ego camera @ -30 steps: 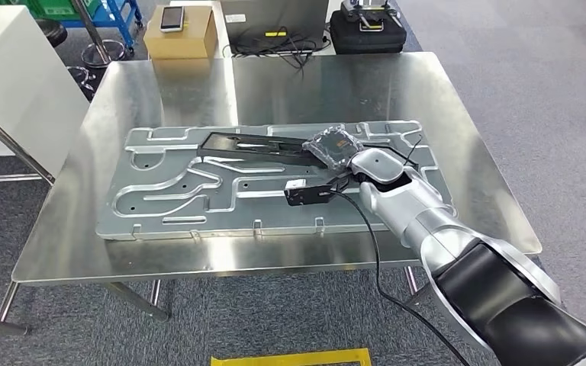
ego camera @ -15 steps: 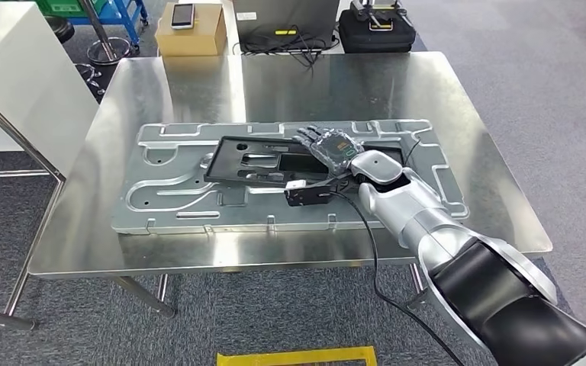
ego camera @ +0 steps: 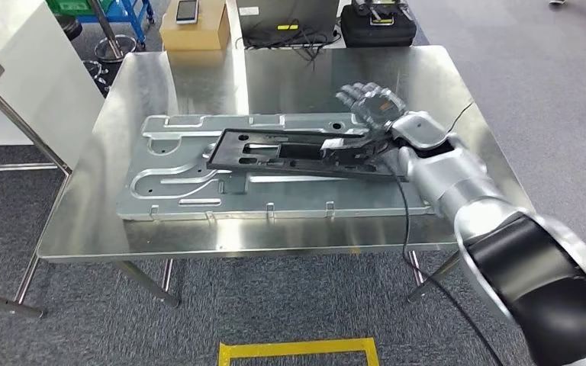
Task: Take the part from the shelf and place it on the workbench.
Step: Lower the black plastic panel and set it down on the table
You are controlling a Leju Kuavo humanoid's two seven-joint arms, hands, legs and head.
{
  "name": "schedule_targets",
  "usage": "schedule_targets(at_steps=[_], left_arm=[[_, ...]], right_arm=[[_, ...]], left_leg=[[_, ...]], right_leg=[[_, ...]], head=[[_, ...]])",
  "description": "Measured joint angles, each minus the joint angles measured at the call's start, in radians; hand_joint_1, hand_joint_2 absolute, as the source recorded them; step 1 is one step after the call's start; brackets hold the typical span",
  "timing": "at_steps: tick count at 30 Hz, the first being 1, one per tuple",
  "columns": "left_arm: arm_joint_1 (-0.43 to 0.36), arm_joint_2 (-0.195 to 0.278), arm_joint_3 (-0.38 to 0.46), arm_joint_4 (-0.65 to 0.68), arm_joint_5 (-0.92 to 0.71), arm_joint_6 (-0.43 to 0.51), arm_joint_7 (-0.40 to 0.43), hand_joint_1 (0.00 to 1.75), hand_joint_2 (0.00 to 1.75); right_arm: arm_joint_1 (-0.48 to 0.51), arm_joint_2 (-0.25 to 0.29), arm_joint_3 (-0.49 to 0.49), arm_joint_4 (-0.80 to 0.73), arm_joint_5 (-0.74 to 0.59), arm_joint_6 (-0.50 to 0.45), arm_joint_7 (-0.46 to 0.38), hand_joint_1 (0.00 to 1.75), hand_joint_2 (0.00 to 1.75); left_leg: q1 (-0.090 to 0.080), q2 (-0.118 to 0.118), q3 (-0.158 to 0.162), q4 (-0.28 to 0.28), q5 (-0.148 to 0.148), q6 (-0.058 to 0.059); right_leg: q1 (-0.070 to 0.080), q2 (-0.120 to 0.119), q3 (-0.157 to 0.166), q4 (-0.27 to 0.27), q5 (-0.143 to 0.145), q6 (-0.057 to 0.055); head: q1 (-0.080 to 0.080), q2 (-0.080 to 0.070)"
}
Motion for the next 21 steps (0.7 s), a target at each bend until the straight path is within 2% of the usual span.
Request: schedule_targets(at_steps=[2, 3, 4, 5, 6, 8, 9, 10, 11, 12, 13, 15, 16, 18, 19, 20, 21], left_arm=[[0.005, 0.002, 0.000, 0.000, -0.005, -0.003, 0.001, 0.00, 0.00], [0.008, 0.003, 0.000, 0.000, -0.008, -0.005, 0.001, 0.00, 0.00], [0.009, 0.004, 0.000, 0.000, -0.009, -0.006, 0.001, 0.00, 0.00], [0.009, 0.005, 0.000, 0.000, -0.010, -0.007, 0.001, 0.00, 0.00], [0.008, 0.005, 0.000, 0.000, -0.011, -0.008, 0.001, 0.00, 0.00], [0.006, 0.005, 0.000, 0.000, -0.015, -0.010, 0.000, 0.00, 0.00], [0.006, 0.005, 0.000, 0.000, -0.016, -0.011, 0.000, 0.00, 0.00], [0.005, 0.005, 0.000, 0.000, -0.018, -0.011, 0.000, 0.00, 0.00], [0.004, 0.005, 0.000, 0.000, -0.018, -0.011, 0.000, 0.00, 0.00], [0.002, 0.005, 0.000, 0.000, -0.019, -0.011, 0.000, 0.00, 0.00], [0.000, 0.005, 0.000, 0.000, -0.019, -0.011, 0.000, 0.00, 0.00], [-0.004, 0.006, 0.000, 0.000, -0.019, -0.011, -0.002, 0.00, 0.00], [-0.005, 0.006, -0.001, 0.000, -0.019, -0.011, -0.003, 0.00, 0.00], [-0.004, 0.005, -0.001, 0.000, -0.020, -0.011, -0.004, 0.00, 0.00], [-0.004, 0.005, -0.001, 0.000, -0.020, -0.011, -0.004, 0.00, 0.00], [-0.003, 0.005, -0.001, 0.000, -0.020, -0.011, -0.004, 0.00, 0.00], [-0.003, 0.004, -0.001, 0.000, -0.020, -0.011, -0.003, 0.00, 0.00]], right_arm=[[-0.029, -0.036, -0.010, -0.001, 0.011, 0.011, 0.000, 0.00, 0.00], [-0.039, -0.055, -0.014, -0.004, 0.016, 0.018, -0.002, 0.00, 0.00], [-0.049, -0.074, -0.019, -0.006, 0.020, 0.024, -0.003, 0.00, 0.00], [-0.061, -0.093, -0.024, -0.010, 0.022, 0.030, -0.004, 0.00, 0.00], [-0.075, -0.112, -0.029, -0.013, 0.023, 0.035, -0.005, 0.00, 0.00], [-0.099, -0.148, -0.038, -0.022, 0.023, 0.043, -0.009, 0.00, 0.00], [-0.105, -0.164, -0.043, -0.027, 0.022, 0.046, -0.012, 0.00, 0.00], [-0.109, -0.178, -0.046, -0.031, 0.022, 0.048, -0.016, 0.00, 0.00], [-0.113, -0.188, -0.049, -0.037, 0.022, 0.050, -0.018, 0.00, 0.00], [-0.118, -0.197, -0.052, -0.043, 0.022, 0.052, -0.019, 0.00, 0.00], [-0.125, -0.204, -0.054, -0.050, 0.022, 0.053, -0.019, 0.00, 0.00], [-0.140, -0.222, -0.059, -0.065, 0.019, 0.054, -0.021, 0.00, 0.00], [-0.146, -0.233, -0.063, -0.073, 0.017, 0.056, -0.023, 0.00, 0.00], [-0.152, -0.257, -0.072, -0.091, 0.011, 0.060, -0.029, 0.00, 0.00], [-0.156, -0.269, -0.076, -0.101, 0.008, 0.062, -0.033, 0.00, 0.00], [-0.160, -0.279, -0.080, -0.113, 0.005, 0.064, -0.036, 0.00, 0.00], [-0.165, -0.289, -0.085, -0.123, 0.002, 0.064, -0.038, 0.00, 0.00]], left_leg=[[-0.009, -0.002, -0.014, -0.013, 0.016, 0.011], [-0.009, -0.001, -0.018, -0.022, 0.027, 0.018], [-0.009, 0.000, -0.019, -0.031, 0.039, 0.027], [-0.008, 0.001, -0.022, -0.039, 0.049, 0.035], [-0.007, 0.002, -0.025, -0.045, 0.055, 0.042], [-0.009, 0.001, -0.039, -0.037, 0.060, 0.048], [-0.009, 0.001, -0.045, -0.030, 0.059, 0.048], [-0.007, 0.001, -0.050, -0.021, 0.058, 0.047], [-0.005, 0.001, -0.056, -0.012, 0.055, 0.045], [-0.003, 0.001, -0.062, 0.000, 0.050, 0.041], [-0.003, 0.001, -0.071, 0.011, 0.045, 0.037], [-0.005, -0.001, -0.087, 0.032, 0.038, 0.027], [-0.007, -0.003, -0.094, 0.038, 0.039, 0.022], [-0.007, -0.006, -0.100, 0.044, 0.039, 0.012], [-0.006, -0.004, -0.107, 0.054, 0.026, 0.006], [-0.005, -0.002, -0.116, 0.080, -0.001, 0.002], [-0.003, 0.001, -0.128, 0.126, -0.042, -0.002]], right_leg=[[-0.005, -0.001, -0.014, -0.010, 0.022, 0.012], [-0.008, -0.001, -0.018, -0.013, 0.023, 0.017], [-0.009, 0.001, -0.025, -0.006, 0.010, 0.020], [-0.009, 0.005, -0.039, 0.025, -0.018, 0.022], [-0.010, 0.010, -0.060, 0.081, -0.058, 0.022], [-0.010, 0.017, -0.112, 0.231, -0.129, 0.024], [-0.011, 0.018, -0.124, 0.281, -0.143, 0.026], [-0.012, 0.018, -0.121, 0.295, -0.138, 0.029], [-0.015, 0.017, -0.099, 0.266, -0.119, 0.032], [-0.018, 0.016, -0.062, 0.206, -0.095, 0.036], [-0.019, 0.016, -0.025, 0.145, -0.082, 0.040], [-0.017, 0.018, 0.017, 0.070, -0.078, 0.039], [-0.013, 0.018, 0.019, 0.067, -0.084, 0.034], [-0.013, 0.013, 0.011, 0.064, -0.078, 0.021], [-0.013, 0.011, 0.008, 0.062, -0.073, 0.012], [-0.014, 0.008, 0.003, 0.059, -0.067, 0.003], [-0.013, 0.006, -0.002, 0.056, -0.061, -0.006]], head=[[0.000, 0.000], [0.000, 0.000], [0.000, 0.000], [0.000, 0.000], [0.000, 0.000], [0.000, 0.000], [0.000, 0.000], [0.000, 0.000], [0.000, 0.000], [0.000, 0.000], [0.000, 0.000], [0.000, 0.000], [0.000, 0.000], [-0.001, 0.000], [-0.001, 0.000], [-0.001, 0.000], [-0.001, 0.000]])
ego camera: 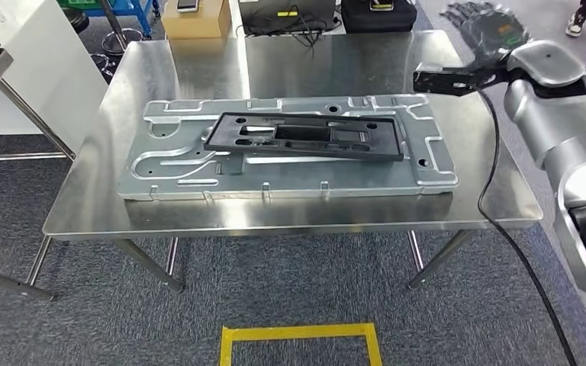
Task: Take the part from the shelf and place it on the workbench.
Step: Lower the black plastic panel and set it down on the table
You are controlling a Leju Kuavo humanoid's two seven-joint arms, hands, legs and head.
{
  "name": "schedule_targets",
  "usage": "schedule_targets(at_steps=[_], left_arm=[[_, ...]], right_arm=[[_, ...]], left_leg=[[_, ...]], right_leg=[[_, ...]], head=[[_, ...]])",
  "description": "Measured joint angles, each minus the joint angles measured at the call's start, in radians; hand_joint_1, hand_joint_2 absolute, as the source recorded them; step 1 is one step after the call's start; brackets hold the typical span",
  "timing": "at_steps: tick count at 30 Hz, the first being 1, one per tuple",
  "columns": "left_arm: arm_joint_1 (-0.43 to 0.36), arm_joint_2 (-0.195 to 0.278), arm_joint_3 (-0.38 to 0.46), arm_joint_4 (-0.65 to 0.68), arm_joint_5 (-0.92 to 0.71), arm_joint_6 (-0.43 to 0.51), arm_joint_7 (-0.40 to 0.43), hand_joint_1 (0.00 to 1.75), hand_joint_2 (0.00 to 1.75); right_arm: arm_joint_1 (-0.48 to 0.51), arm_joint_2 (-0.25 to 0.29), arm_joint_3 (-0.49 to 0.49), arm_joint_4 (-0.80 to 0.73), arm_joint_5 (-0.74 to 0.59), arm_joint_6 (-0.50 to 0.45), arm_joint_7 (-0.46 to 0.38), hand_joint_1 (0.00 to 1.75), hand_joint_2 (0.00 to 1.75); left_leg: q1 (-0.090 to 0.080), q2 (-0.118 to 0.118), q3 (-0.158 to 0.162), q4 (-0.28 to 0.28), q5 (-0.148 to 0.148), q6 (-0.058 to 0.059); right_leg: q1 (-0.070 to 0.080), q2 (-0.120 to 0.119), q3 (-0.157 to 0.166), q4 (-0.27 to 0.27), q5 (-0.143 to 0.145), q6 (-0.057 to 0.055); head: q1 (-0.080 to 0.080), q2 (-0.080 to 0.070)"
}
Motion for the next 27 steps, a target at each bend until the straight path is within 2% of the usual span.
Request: schedule_targets(at_steps=[2, 3, 4, 5, 6, 7, 8, 9, 10, 11, 12, 13, 14, 15, 17, 18, 19, 20, 21, 22, 23, 24, 25, 26, 27], left_arm=[[0.000, -0.001, 0.000, 0.000, -0.001, -0.001, 0.002, 0.00, 0.00], [0.000, -0.001, 0.000, 0.000, -0.001, -0.002, 0.002, 0.00, 0.00], [-0.001, -0.001, -0.001, 0.000, 0.001, -0.003, 0.003, 0.00, 0.00], [-0.001, -0.002, -0.001, 0.000, 0.004, -0.003, 0.003, 0.00, 0.00], [-0.001, -0.002, 0.000, 0.000, 0.009, -0.002, 0.004, 0.00, 0.00], [-0.002, -0.001, 0.000, 0.000, 0.014, -0.001, 0.004, 0.00, 0.00], [-0.002, 0.000, 0.000, 0.000, 0.018, 0.001, 0.003, 0.00, 0.00], [-0.002, 0.000, 0.000, 0.000, 0.022, 0.003, 0.003, 0.00, 0.00], [-0.001, 0.001, 0.001, -0.001, 0.024, 0.004, 0.003, 0.00, 0.00], [0.000, 0.002, 0.001, -0.001, 0.025, 0.005, 0.003, 0.00, 0.00], [0.002, 0.002, 0.001, -0.001, 0.027, 0.006, 0.004, 0.00, 0.00], [0.002, 0.001, 0.001, -0.001, 0.028, 0.007, 0.004, 0.00, 0.00], [0.001, 0.001, 0.002, -0.001, 0.028, 0.008, 0.004, 0.00, 0.00], [-0.001, 0.001, 0.002, -0.001, 0.028, 0.009, 0.003, 0.00, 0.00], [-0.002, 0.000, 0.002, -0.001, 0.028, 0.010, 0.000, 0.00, 0.00], [-0.002, -0.002, 0.002, 0.000, 0.028, 0.010, -0.001, 0.00, 0.00], [-0.002, -0.003, 0.002, 0.000, 0.028, 0.010, -0.002, 0.00, 0.00], [-0.002, -0.005, 0.002, 0.000, 0.029, 0.011, -0.002, 0.00, 0.00], [-0.002, -0.007, 0.002, 0.000, 0.029, 0.011, -0.002, 0.00, 0.00], [-0.002, -0.008, 0.002, 0.000, 0.030, 0.012, -0.002, 0.00, 0.00], [-0.003, -0.009, 0.002, -0.001, 0.030, 0.012, -0.002, 0.00, 0.00], [-0.002, -0.010, 0.002, -0.002, 0.031, 0.013, -0.002, 0.00, 0.00], [-0.002, -0.010, 0.002, -0.003, 0.032, 0.014, -0.003, 0.00, 0.00], [-0.001, -0.011, 0.002, -0.003, 0.033, 0.014, -0.004, 0.00, 0.00], [0.001, -0.012, 0.004, -0.003, 0.033, 0.015, -0.004, 0.00, 0.00]], right_arm=[[-0.007, -0.018, -0.008, -0.015, -0.003, -0.002, -0.001, 0.00, 0.00], [-0.008, -0.027, -0.011, -0.022, -0.008, -0.007, -0.003, 0.00, 0.00], [-0.004, -0.038, -0.016, -0.030, -0.015, -0.015, -0.007, 0.00, 0.00], [0.002, -0.048, -0.022, -0.040, -0.024, -0.026, -0.011, 0.00, 0.00], [0.010, -0.058, -0.029, -0.050, -0.033, -0.039, -0.014, 0.00, 0.00], [0.019, -0.067, -0.037, -0.062, -0.039, -0.050, -0.017, 0.00, 0.00], [0.028, -0.076, -0.045, -0.073, -0.043, -0.057, -0.017, 0.00, 0.00], [0.037, -0.084, -0.053, -0.082, -0.044, -0.062, -0.016, 0.00, 0.00], [0.044, -0.091, -0.060, -0.089, -0.044, -0.065, -0.014, 0.00, 0.00], [0.052, -0.095, -0.066, -0.097, -0.044, -0.066, -0.012, 0.00, 0.00], [0.058, -0.099, -0.072, -0.106, -0.043, -0.067, -0.010, 0.00, 0.00], [0.062, -0.103, -0.078, -0.114, -0.041, -0.066, -0.008, 0.00, 0.00], [0.065, -0.109, -0.085, -0.123, -0.039, -0.064, -0.006, 0.00, 0.00], [0.067, -0.116, -0.093, -0.131, -0.038, -0.061, -0.004, 0.00, 0.00], [0.069, -0.130, -0.107, -0.145, -0.035, -0.056, 0.000, 0.00, 0.00], [0.073, -0.136, -0.112, -0.151, -0.034, -0.055, 0.001, 0.00, 0.00], [0.079, -0.141, -0.117, -0.156, -0.034, -0.055, 0.001, 0.00, 0.00], [0.085, -0.145, -0.121, -0.159, -0.034, -0.054, 0.001, 0.00, 0.00], [0.090, -0.149, -0.124, -0.163, -0.034, -0.054, 0.001, 0.00, 0.00], [0.094, -0.151, -0.127, -0.166, -0.034, -0.054, 0.001, 0.00, 0.00], [0.096, -0.152, -0.129, -0.170, -0.034, -0.054, 0.001, 0.00, 0.00], [0.099, -0.153, -0.131, -0.176, -0.034, -0.055, 0.001, 0.00, 0.00], [0.101, -0.154, -0.134, -0.182, -0.034, -0.055, 0.001, 0.00, 0.00], [0.104, -0.156, -0.138, -0.187, -0.035, -0.055, 0.001, 0.00, 0.00], [0.108, -0.157, -0.142, -0.190, -0.037, -0.056, 0.001, 0.00, 0.00]], left_leg=[[0.002, 0.002, -0.027, 0.124, -0.083, -0.002], [0.002, 0.002, -0.031, 0.174, -0.105, -0.001], [0.001, 0.002, -0.021, 0.195, -0.103, 0.004], [-0.003, 0.002, 0.002, 0.185, -0.082, 0.012], [-0.008, 0.002, 0.042, 0.142, -0.052, 0.023], [-0.017, 0.002, 0.095, 0.072, -0.034, 0.036], [-0.025, 0.004, 0.145, -0.007, -0.035, 0.047], [-0.031, 0.007, 0.182, -0.068, -0.037, 0.055], [-0.036, 0.010, 0.202, -0.110, -0.043, 0.062], [-0.040, 0.012, 0.203, -0.131, -0.034, 0.065], [-0.040, 0.013, 0.196, -0.142, -0.008, 0.069], [-0.040, 0.015, 0.190, -0.159, 0.016, 0.073], [-0.038, 0.017, 0.179, -0.175, 0.045, 0.077], [-0.034, 0.018, 0.164, -0.189, 0.074, 0.077], [-0.029, 0.020, 0.119, -0.196, 0.120, 0.075], [-0.027, 0.021, 0.094, -0.195, 0.139, 0.071], [-0.024, 0.022, 0.069, -0.192, 0.157, 0.068], [-0.020, 0.023, 0.042, -0.188, 0.175, 0.063], [-0.015, 0.025, 0.015, -0.181, 0.190, 0.058], [-0.011, 0.025, -0.011, -0.170, 0.204, 0.050], [-0.008, 0.025, -0.035, -0.155, 0.214, 0.043], [-0.007, 0.024, -0.054, -0.140, 0.223, 0.036], [-0.007, 0.022, -0.065, -0.129, 0.232, 0.028], [-0.006, 0.021, -0.072, -0.123, 0.242, 0.022], [-0.004, 0.020, -0.075, -0.124, 0.254, 0.016]], right_leg=[[0.007, -0.003, -0.012, -0.001, 0.014, -0.011], [0.011, -0.004, -0.020, -0.001, 0.022, -0.013], [0.016, -0.005, -0.029, -0.001, 0.032, -0.015], [0.020, -0.004, -0.040, -0.001, 0.042, -0.017], [0.023, -0.003, -0.052, -0.002, 0.055, -0.018], [0.024, -0.003, -0.064, -0.002, 0.068, -0.018], [0.024, -0.002, -0.072, -0.005, 0.082, -0.015], [0.021, -0.003, -0.074, -0.012, 0.096, -0.011], [0.016, -0.005, -0.071, -0.022, 0.112, -0.006], [0.012, -0.006, -0.066, -0.038, 0.129, 0.001], [0.008, -0.006, -0.062, -0.057, 0.148, 0.006], [0.006, -0.005, -0.062, -0.070, 0.150, 0.011], [0.006, -0.002, -0.066, -0.066, 0.123, 0.015], [0.006, 0.001, -0.073, -0.038, 0.069, 0.018], [0.003, 0.004, -0.087, 0.086, -0.062, 0.029], [-0.001, 0.004, -0.089, 0.158, -0.092, 0.036], [-0.005, 0.004, -0.085, 0.216, -0.090, 0.043], [-0.011, 0.003, -0.070, 0.251, -0.063, 0.052], [-0.017, 0.003, -0.040, 0.250, -0.031, 0.062], [-0.025, 0.004, 0.010, 0.213, -0.019, 0.072], [-0.030, 0.004, 0.080, 0.136, -0.042, 0.082], [-0.031, 0.004, 0.143, 0.058, -0.084, 0.082], [-0.030, 0.003, 0.189, -0.004, -0.125, 0.077], [-0.025, 0.002, 0.212, -0.041, -0.152, 0.068], [-0.022, -0.001, 0.208, -0.043, -0.153, 0.054]], head=[[0.000, 0.000], [0.000, 0.000], [0.000, 0.000], [0.000, 0.000], [0.000, 0.000], [0.000, 0.000], [0.000, 0.000], [0.000, 0.000], [0.000, 0.000], [0.000, 0.000], [0.000, 0.000], [0.000, 0.000], [0.000, 0.000], [0.000, 0.000], [0.000, 0.000], [0.000, 0.000], [0.000, 0.000], [0.000, 0.000], [0.000, 0.000], [0.000, 0.000], [0.000, 0.000], [0.000, 0.000], [0.000, 0.000], [0.000, 0.000], [0.000, 0.000]])
